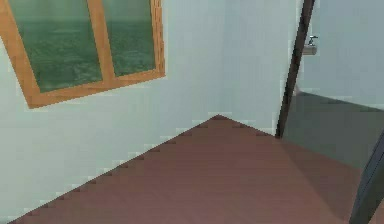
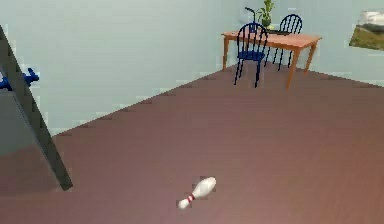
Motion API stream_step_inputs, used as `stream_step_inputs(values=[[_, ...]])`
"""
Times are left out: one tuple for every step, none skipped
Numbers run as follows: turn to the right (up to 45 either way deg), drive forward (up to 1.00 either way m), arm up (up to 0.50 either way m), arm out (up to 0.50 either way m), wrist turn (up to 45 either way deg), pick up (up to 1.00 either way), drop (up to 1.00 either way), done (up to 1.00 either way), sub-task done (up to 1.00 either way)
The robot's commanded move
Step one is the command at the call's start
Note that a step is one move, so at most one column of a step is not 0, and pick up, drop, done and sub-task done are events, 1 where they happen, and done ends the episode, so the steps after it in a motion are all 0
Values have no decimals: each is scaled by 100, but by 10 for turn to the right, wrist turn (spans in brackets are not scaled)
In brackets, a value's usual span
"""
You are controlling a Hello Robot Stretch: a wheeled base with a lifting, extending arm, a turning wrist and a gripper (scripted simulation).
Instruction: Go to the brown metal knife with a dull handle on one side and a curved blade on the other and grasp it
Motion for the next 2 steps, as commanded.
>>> stream_step_inputs(values=[[0,45,0,0,0,0,0,0,0],[450,0,0,0,0,0,0,0,0]])
